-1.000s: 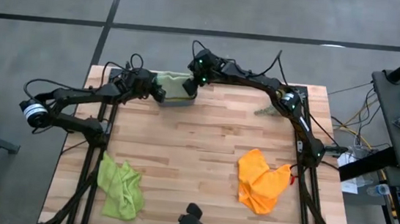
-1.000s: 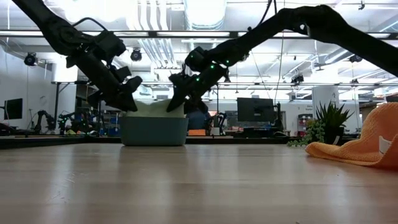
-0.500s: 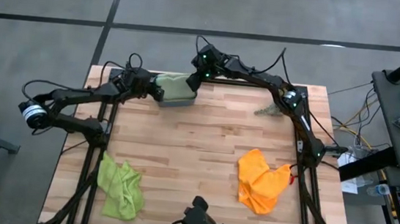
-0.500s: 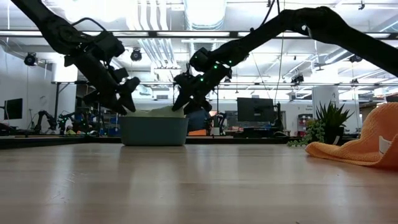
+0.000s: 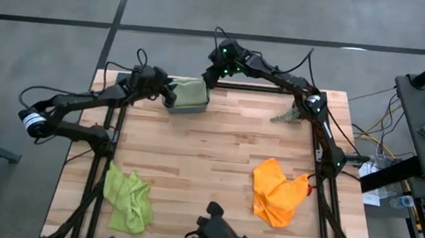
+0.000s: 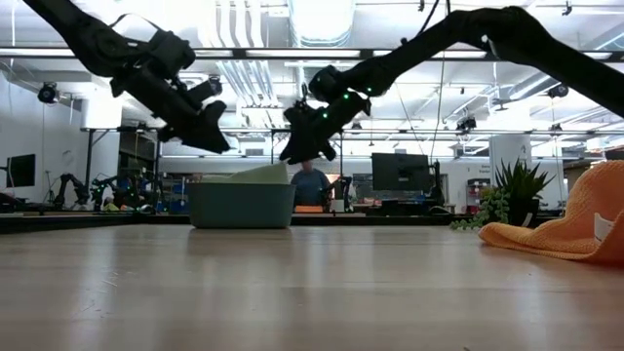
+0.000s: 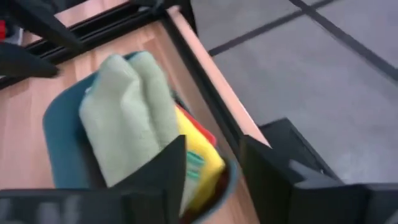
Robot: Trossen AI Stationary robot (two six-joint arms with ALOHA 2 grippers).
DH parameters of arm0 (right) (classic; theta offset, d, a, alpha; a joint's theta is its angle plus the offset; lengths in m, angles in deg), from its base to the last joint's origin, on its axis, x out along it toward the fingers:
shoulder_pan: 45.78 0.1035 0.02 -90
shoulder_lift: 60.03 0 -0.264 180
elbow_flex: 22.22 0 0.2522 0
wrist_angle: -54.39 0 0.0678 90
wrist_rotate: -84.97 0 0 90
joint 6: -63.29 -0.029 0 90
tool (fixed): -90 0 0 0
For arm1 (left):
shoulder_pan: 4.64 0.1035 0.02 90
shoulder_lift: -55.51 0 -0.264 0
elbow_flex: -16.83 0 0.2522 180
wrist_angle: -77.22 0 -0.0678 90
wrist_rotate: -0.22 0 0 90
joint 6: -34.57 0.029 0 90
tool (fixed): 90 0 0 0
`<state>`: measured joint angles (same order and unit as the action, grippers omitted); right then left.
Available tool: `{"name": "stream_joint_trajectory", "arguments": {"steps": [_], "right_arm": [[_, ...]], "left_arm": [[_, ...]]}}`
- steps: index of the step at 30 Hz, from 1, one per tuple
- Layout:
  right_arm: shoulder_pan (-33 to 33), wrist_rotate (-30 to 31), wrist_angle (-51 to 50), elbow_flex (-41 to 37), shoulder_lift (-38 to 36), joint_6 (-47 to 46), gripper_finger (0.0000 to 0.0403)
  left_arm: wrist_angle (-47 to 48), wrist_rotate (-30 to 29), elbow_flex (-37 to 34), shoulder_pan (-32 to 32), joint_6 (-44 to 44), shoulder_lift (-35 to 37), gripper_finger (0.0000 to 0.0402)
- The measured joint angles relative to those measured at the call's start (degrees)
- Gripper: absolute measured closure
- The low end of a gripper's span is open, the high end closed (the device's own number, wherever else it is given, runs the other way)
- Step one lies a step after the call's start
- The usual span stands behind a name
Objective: Fold microfiber towels
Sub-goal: Put the green microfiber towel into the green bin
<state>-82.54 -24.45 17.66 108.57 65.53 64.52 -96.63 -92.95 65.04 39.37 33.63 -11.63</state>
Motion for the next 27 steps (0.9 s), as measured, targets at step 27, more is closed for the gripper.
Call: {"name": "stream_joint_trajectory", "arguments": {"steps": [27], "right_arm": [[3.3, 2.8, 3.8, 0.0, 6.5, 8.3, 0.0394]], "left_arm": [[-11.4, -1.0, 0.9, 2.5, 1.3, -18.1, 0.0392]]}}
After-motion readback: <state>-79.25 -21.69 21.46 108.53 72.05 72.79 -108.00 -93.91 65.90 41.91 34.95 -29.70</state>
